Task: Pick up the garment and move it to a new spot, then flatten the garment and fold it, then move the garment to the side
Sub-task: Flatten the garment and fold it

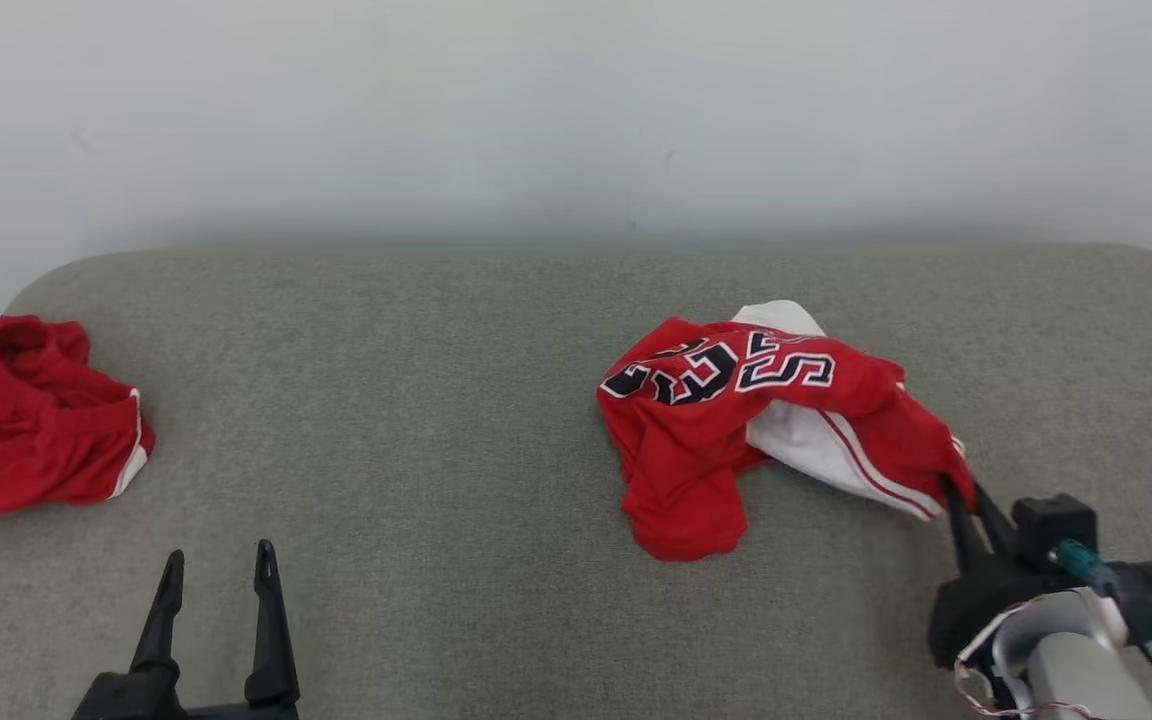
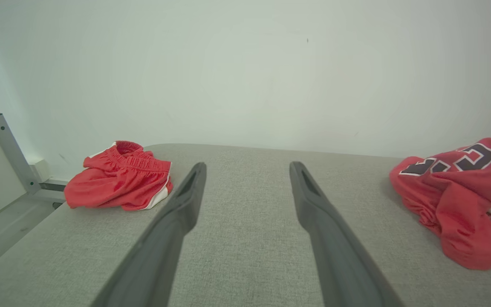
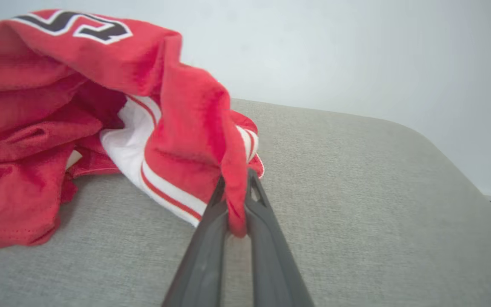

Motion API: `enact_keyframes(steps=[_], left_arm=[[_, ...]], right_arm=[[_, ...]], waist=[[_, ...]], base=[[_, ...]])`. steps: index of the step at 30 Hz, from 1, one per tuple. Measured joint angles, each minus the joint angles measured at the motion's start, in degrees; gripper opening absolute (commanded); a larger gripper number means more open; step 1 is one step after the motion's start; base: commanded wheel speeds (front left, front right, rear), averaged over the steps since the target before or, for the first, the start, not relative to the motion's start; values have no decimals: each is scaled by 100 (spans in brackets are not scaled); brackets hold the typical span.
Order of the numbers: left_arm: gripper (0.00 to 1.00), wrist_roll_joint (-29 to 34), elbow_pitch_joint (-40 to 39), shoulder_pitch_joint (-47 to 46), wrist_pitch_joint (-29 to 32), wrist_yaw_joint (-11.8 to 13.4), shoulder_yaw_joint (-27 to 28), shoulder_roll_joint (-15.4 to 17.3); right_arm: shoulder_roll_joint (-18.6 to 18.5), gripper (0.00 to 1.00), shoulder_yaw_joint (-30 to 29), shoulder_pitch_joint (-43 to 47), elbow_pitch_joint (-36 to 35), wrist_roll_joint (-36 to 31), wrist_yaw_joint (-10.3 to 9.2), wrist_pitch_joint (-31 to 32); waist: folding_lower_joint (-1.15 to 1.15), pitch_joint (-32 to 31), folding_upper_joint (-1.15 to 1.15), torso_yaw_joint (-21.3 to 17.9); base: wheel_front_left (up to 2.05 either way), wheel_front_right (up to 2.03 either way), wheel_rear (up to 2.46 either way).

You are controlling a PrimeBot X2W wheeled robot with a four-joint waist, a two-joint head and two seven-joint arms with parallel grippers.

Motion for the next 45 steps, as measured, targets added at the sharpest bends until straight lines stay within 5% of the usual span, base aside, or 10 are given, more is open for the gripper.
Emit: enact_keyframes(steps=[9,10,11,27,34,45], left_arm=[[100,-7,45,-54,-57,-49,1,-43],[100,-7,58,-54,-57,-52,-4,-46],[100,-7,97,-54,-58,-56,-3,-49],[100,-40,164,-10,-80,-59,-8,-65],[100,13,635,-591,60,-522,-527,-248],[100,4,2505,-1720,63,-1422,-1243,-891]], right_arm=[[-708,0,-710,992,-1340,157,0,536],[-725,28,-777,1108,-1427,183,0,683],[-657,100,-845,1318,-1648,391,0,894],[-53,100,-520,2058,-5153,665,0,1729],[404,100,-201,2156,-5154,713,0,1561],[700,100,322,1884,-4556,859,0,1045]], waist=[[0,99,0,-378],[0,122,0,-394],[0,155,0,-425],[0,147,0,-665],[0,291,0,-912],[0,620,0,-1550]], base=[[0,0,0],[0,0,0],[0,0,0],[0,0,0],[0,0,0],[0,0,0]])
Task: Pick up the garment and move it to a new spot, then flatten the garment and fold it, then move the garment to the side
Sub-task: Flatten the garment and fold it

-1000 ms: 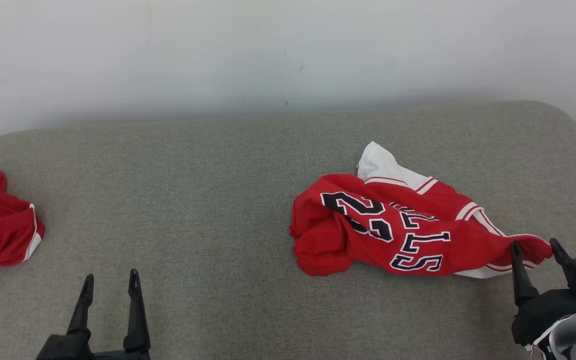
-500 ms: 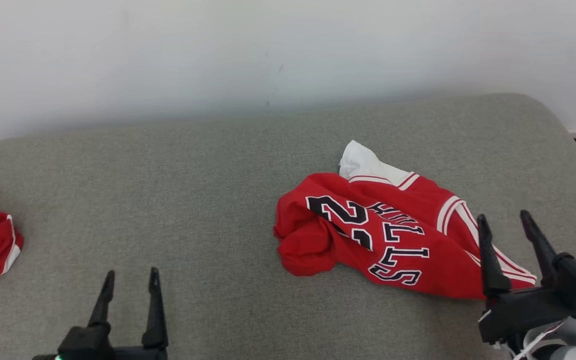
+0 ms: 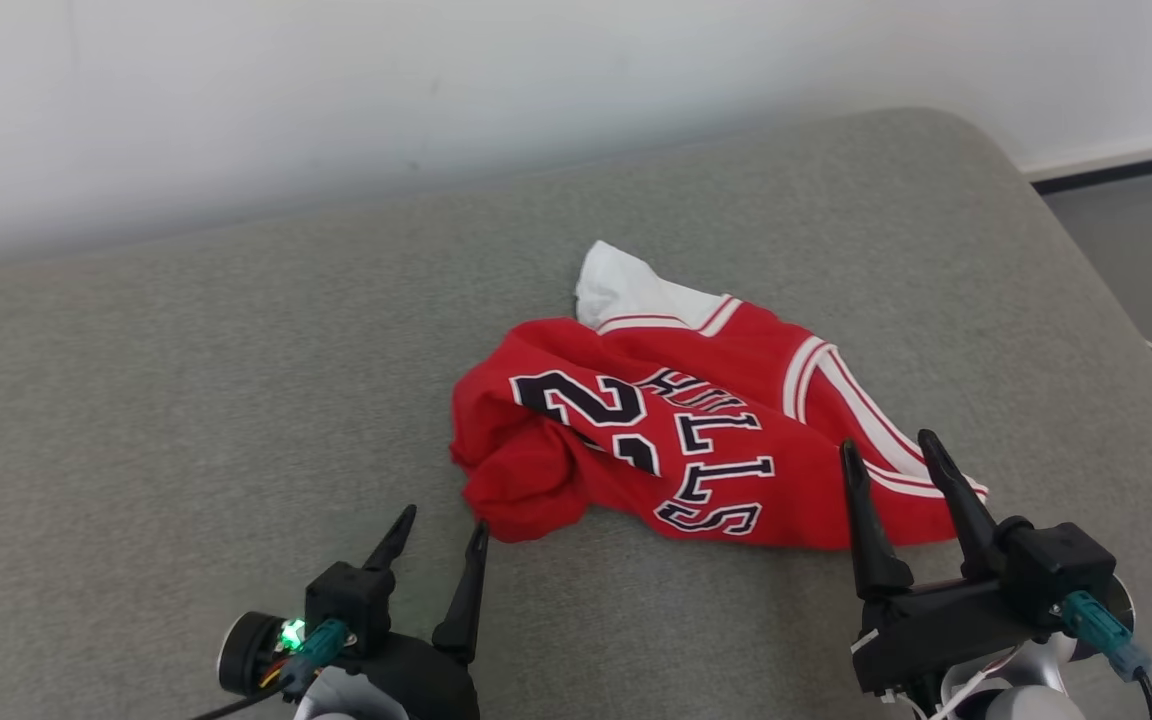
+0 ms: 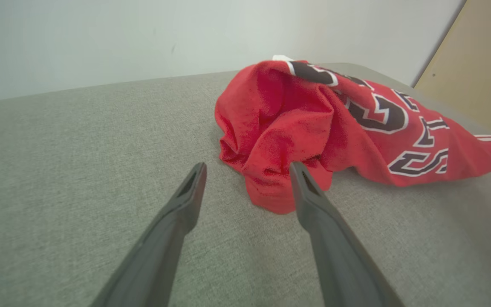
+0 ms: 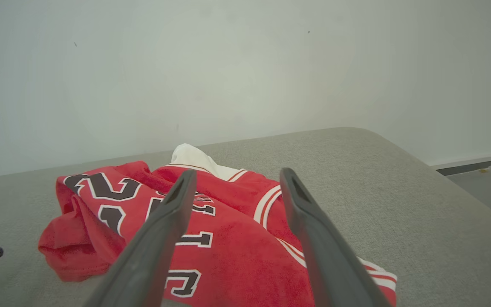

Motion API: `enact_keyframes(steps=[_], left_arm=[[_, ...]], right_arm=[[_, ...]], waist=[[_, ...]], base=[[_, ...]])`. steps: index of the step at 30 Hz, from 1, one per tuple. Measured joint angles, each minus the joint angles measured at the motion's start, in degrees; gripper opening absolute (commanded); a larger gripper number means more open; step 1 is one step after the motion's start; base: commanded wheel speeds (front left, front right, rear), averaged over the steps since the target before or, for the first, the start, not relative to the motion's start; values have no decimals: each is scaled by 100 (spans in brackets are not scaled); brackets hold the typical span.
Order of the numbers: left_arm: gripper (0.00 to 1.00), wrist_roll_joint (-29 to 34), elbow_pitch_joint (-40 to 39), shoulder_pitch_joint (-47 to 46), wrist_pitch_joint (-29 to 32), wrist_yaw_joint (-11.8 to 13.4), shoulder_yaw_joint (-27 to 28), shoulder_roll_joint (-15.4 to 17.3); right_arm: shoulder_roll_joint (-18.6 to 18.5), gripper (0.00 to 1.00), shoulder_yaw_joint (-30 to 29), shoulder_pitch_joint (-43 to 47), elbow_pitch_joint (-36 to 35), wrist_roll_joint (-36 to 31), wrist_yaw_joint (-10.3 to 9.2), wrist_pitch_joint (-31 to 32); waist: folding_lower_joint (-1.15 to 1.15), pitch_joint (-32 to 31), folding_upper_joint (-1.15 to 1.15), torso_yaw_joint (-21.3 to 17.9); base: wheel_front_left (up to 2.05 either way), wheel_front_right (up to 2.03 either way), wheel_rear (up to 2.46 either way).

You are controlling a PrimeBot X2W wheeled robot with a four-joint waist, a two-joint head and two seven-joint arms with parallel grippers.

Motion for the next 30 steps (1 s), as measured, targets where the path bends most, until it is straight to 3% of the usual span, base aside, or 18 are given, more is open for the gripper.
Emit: enact_keyframes(steps=[11,12,13,16,22,30], left_arm=[[100,-43,1483,-756,-136,-449,-121,-383],[45,-43,1579,-802,-145,-447,-103,-399],[0,-38,1659,-849,-157,-435,-80,-419],[0,-9,1784,-917,-179,-380,8,-488],[0,114,1254,-758,-193,-252,361,-439],[0,423,145,26,-194,66,945,265]], right_arm=[[42,100,207,-159,422,122,0,-242],[42,100,211,-163,450,143,0,-247],[42,100,204,-163,479,158,0,-265],[44,100,212,-154,547,158,0,-269],[47,100,141,-40,582,157,0,-258],[47,100,71,115,668,168,0,-234]], waist=[[0,319,0,-520],[0,330,0,-544],[1,329,0,-553],[0,293,0,-529],[0,185,0,-335],[-1,-62,-1,303]], base=[[0,0,0],[0,0,0],[0,0,0],[0,0,0],[0,0,0],[0,0,0]])
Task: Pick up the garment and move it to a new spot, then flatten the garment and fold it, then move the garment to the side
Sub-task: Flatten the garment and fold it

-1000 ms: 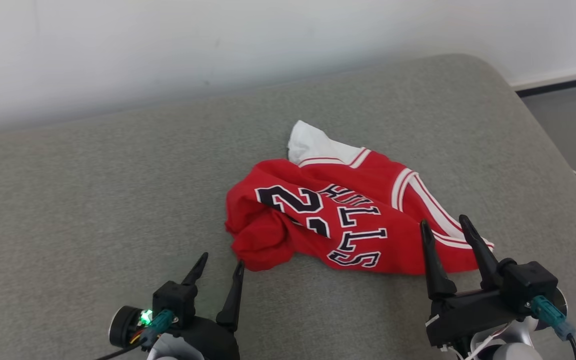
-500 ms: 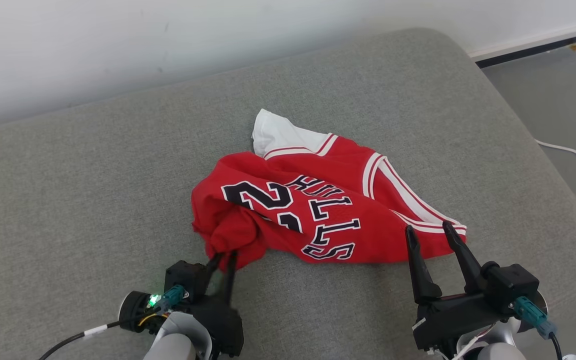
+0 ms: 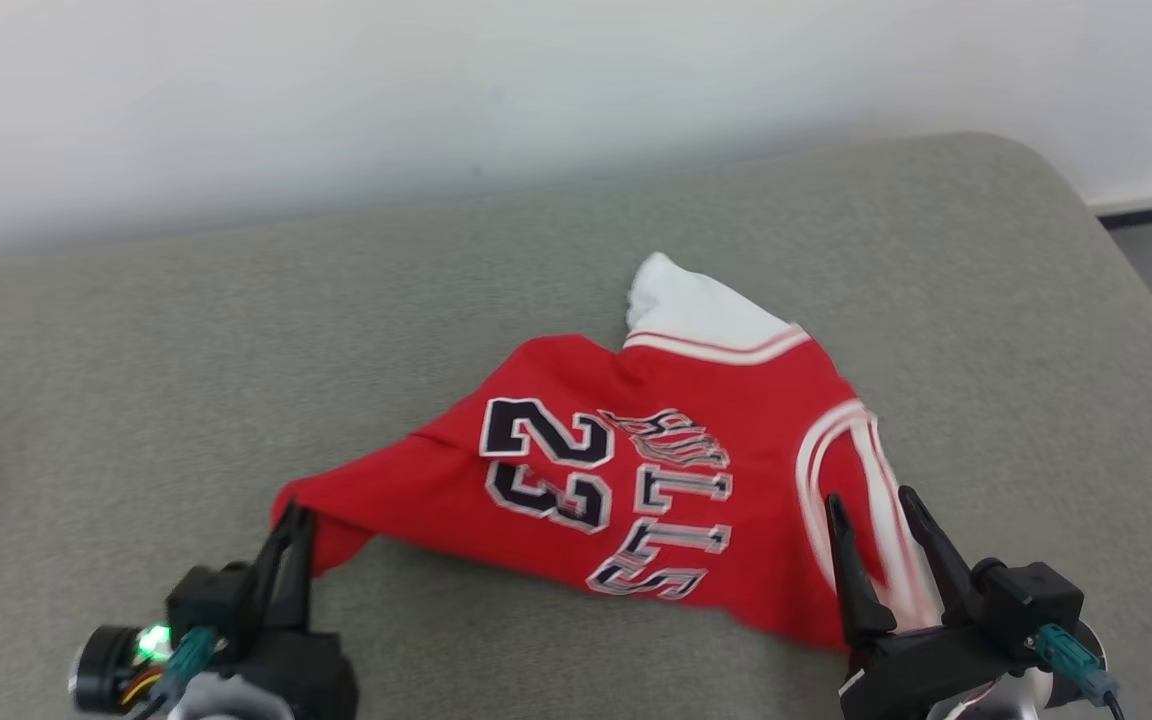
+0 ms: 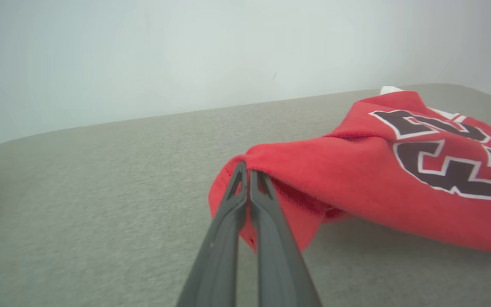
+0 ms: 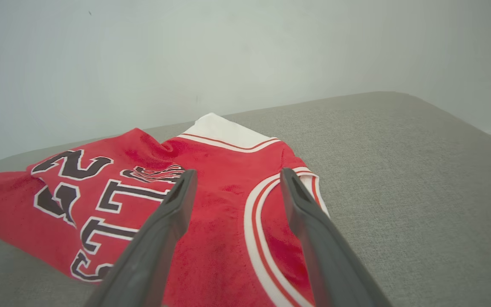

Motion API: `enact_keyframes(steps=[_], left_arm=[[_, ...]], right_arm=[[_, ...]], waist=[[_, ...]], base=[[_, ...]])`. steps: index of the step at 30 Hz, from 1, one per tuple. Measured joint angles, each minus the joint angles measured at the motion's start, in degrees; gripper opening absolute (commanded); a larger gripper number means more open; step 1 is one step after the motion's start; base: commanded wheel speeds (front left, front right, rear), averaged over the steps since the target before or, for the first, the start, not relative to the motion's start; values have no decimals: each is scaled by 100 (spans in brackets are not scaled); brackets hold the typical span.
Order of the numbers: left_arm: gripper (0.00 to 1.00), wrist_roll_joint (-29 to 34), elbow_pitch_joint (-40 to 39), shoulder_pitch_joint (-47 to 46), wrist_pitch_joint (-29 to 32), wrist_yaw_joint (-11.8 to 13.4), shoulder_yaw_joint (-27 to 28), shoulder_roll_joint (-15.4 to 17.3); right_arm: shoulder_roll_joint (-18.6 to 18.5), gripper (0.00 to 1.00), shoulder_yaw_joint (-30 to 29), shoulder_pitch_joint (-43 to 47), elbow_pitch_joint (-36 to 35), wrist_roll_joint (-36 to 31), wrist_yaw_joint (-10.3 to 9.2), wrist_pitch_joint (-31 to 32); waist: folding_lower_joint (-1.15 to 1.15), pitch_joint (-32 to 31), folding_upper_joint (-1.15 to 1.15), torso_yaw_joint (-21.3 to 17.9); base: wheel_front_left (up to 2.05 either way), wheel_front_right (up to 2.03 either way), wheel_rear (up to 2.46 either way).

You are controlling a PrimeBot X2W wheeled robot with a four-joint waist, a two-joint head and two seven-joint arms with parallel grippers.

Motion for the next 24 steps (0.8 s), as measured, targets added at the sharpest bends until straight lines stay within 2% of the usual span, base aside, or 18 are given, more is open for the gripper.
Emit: enact_keyframes(steps=[6,9,12,14,15,18,24], left_arm=[[0,57,-846,757,92,285,209,472],[0,-16,-1220,1205,272,400,222,485],[0,-136,-1270,1642,413,452,196,431],[97,-230,-1220,1757,419,458,155,358],[100,-202,-1182,1778,411,464,131,360],[100,-336,-1248,1802,209,480,299,263],[100,-314,-2105,1912,9,634,942,160]], right_arm=[[1,100,2,68,31,41,0,26],[1,100,-12,66,67,59,0,18],[1,100,-5,66,108,78,0,1],[3,100,-9,66,135,84,0,-1],[1,100,-14,66,151,84,0,0],[4,100,-69,67,187,80,0,3],[4,100,-215,120,211,73,0,5]], waist=[[-1,-148,0,514],[0,-189,0,729],[-1,-218,0,879],[0,-240,0,938],[0,-258,0,952],[-1,-322,0,966],[-1,-429,0,980]], base=[[0,0,0],[0,0,0],[0,0,0],[0,0,0],[0,0,0],[0,0,0],[0,0,0]])
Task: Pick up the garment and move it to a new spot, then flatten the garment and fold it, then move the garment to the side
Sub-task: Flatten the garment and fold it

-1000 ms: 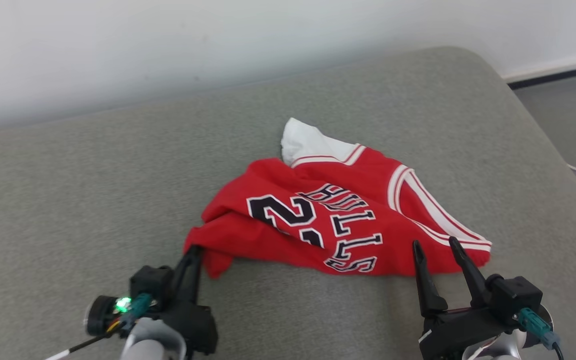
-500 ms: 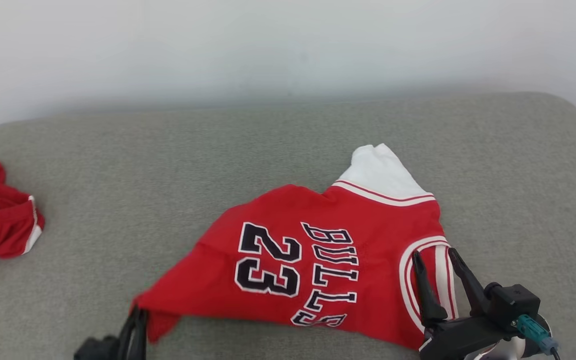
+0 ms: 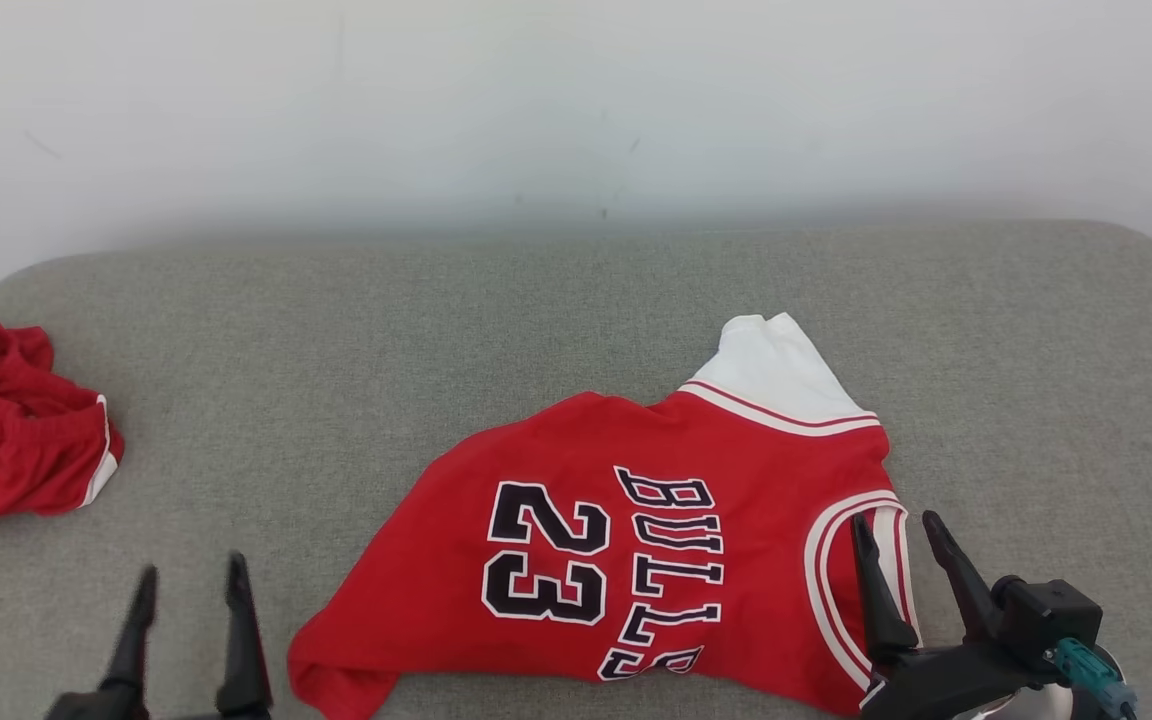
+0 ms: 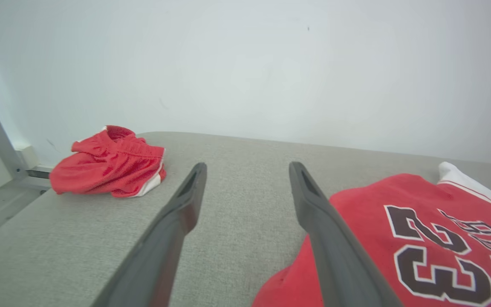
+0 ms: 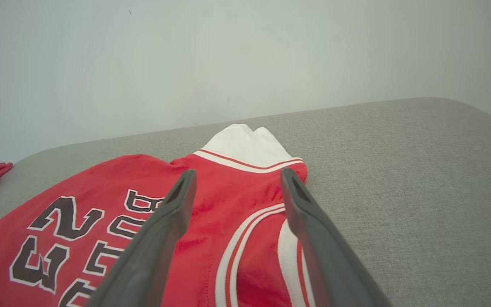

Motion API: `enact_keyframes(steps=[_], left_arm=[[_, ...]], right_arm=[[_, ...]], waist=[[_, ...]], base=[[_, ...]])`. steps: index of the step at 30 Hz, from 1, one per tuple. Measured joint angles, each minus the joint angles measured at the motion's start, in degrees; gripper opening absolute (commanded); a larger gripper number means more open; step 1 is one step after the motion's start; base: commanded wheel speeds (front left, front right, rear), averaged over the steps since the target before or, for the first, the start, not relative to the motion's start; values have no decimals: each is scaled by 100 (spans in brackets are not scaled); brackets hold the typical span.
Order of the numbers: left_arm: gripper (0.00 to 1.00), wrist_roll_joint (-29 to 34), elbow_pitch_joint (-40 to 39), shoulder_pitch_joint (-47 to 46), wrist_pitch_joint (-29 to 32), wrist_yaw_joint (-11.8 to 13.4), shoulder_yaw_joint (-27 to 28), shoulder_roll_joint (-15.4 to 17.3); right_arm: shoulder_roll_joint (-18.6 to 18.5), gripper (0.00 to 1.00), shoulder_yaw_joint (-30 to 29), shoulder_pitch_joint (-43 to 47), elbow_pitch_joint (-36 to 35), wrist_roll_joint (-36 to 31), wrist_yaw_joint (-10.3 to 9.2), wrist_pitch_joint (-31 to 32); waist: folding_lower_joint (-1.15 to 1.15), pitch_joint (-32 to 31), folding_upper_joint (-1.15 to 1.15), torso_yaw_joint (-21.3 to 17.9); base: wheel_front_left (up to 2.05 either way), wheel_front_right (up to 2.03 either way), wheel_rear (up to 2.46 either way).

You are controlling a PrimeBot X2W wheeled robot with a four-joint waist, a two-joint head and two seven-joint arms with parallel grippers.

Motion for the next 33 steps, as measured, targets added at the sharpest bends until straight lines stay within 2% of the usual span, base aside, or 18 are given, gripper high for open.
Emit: enact_keyframes(steps=[4,7,10,13,21,27,33], left_arm=[[100,437,-721,54,-8,24,407,-107],[100,617,-980,22,-8,-82,591,-181],[100,716,-975,-82,-9,-201,688,-272],[100,982,-645,-102,-8,-294,654,-213],[100,1094,-288,-302,-8,-598,627,-431],[100,1171,-131,-517,-8,-814,586,-630],[100,1279,12,-680,-8,-950,560,-794]], right_arm=[[0,100,-146,-2,77,-54,0,33],[-19,100,-287,-72,212,-159,0,127],[-159,100,-369,-296,433,-197,0,232],[-394,100,-356,-675,828,-271,0,400],[-1025,100,-63,-2065,2443,-404,0,883],[-1281,100,21,-3047,3733,-378,0,949],[-1424,100,42,-3445,4818,-397,0,982]], waist=[[0,-15,0,-18],[0,-1,0,-14],[0,36,0,20],[1,81,1,46],[1,238,1,223],[1,412,1,492],[2,586,1,794]], base=[[0,0,0],[0,0,0],[0,0,0],[0,0,0],[0,0,0],[0,0,0],[0,0,0]])
